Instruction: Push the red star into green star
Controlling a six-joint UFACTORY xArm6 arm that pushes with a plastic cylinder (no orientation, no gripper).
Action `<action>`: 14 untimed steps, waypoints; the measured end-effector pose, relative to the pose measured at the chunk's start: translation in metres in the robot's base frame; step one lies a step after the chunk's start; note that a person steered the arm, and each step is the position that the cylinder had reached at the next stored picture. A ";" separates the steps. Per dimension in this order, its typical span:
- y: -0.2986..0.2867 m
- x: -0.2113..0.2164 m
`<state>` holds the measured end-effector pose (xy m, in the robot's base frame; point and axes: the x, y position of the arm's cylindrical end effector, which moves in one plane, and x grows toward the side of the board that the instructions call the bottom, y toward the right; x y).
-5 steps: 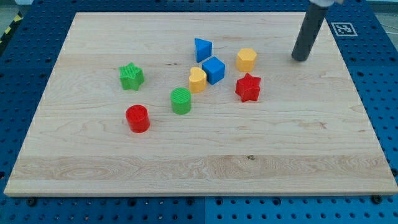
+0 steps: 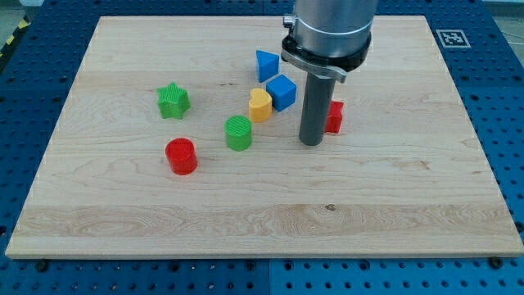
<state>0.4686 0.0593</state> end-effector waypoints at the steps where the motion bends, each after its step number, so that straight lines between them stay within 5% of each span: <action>1: 0.001 0.038; 3: 0.022 0.077; 6: 0.053 -0.002; 14: 0.035 -0.064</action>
<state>0.4046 0.0948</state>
